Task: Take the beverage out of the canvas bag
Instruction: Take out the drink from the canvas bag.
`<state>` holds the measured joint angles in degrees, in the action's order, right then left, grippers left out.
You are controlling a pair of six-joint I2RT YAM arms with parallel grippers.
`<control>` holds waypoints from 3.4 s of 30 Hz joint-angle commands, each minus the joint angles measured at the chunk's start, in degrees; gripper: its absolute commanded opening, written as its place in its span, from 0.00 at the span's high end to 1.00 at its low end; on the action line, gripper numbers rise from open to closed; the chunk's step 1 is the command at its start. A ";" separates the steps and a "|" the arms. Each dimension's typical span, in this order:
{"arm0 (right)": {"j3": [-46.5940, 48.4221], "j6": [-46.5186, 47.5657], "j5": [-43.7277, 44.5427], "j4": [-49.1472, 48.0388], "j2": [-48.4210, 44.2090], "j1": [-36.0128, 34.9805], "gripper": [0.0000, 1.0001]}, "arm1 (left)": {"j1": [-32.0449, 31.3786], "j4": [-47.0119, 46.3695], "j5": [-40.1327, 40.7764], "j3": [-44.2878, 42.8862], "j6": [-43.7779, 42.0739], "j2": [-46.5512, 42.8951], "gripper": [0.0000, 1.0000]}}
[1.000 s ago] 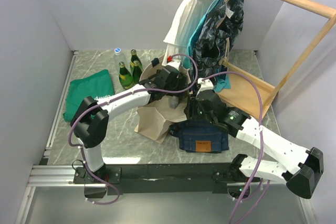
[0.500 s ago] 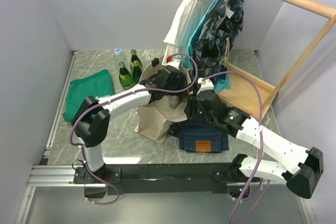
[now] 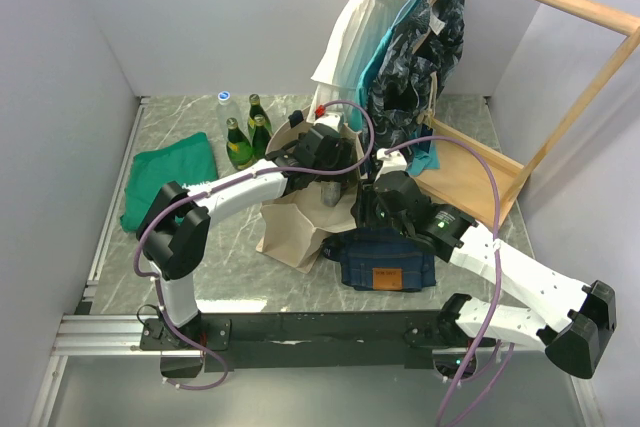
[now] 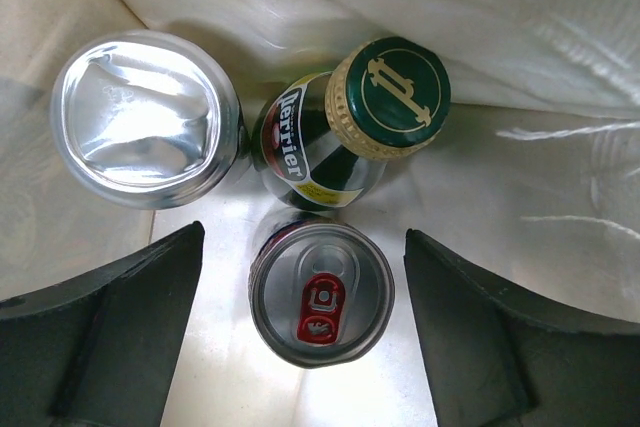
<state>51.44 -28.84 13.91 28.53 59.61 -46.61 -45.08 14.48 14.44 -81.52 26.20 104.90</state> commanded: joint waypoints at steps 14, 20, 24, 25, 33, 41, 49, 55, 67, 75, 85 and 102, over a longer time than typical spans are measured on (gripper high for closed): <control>1.82 0.89 1.38 -0.32 0.15 0.29 0.49 | 0.08 -0.15 0.24 -1.28 -0.18 1.62 0.15; 2.00 0.98 1.56 -0.23 0.33 0.29 0.49 | 0.08 0.02 -0.02 -1.98 -0.53 1.88 0.36; 1.91 0.98 1.64 -0.24 0.33 0.20 0.49 | 0.08 -0.07 -0.20 -1.81 -0.53 1.62 0.56; 1.91 1.07 1.64 -0.32 0.24 0.29 0.49 | 0.08 0.02 -0.20 -1.80 -0.53 1.53 0.57; 2.35 1.15 1.64 -0.23 0.59 0.29 0.49 | 0.08 1.16 -0.20 -2.59 -0.79 0.74 0.99; 2.35 0.98 1.73 -0.23 0.50 0.29 0.49 | 0.08 2.92 -1.43 -3.91 -3.17 -1.45 0.99; 2.52 0.54 1.56 -0.23 0.41 0.29 0.49 | 0.08 6.43 -1.69 -8.13 -6.42 -3.56 0.99; 2.17 0.28 1.64 -0.23 0.06 0.29 0.49 | 0.08 7.32 -2.83 -9.10 -7.74 -5.76 0.99; 1.91 -0.16 1.47 -0.41 -0.29 0.29 0.49 | 0.08 8.46 -4.33 -9.36 -9.41 -9.54 0.99; 1.47 -0.34 1.56 -0.41 -1.52 0.29 0.49 | 0.08 8.28 -4.07 -8.22 -9.32 -11.21 0.99; 0.94 -0.25 2.26 0.12 -3.10 0.29 0.49 | 0.08 8.63 -3.80 -8.13 -8.97 -12.70 0.99; 4.72 0.28 2.17 0.91 0.33 0.29 0.48 | 0.08 8.99 -3.45 -4.18 -9.32 -19.73 0.99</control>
<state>52.93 -29.04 15.09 28.84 59.33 -46.61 -45.01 27.29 11.46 -85.21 17.65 87.99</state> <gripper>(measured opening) 0.514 0.585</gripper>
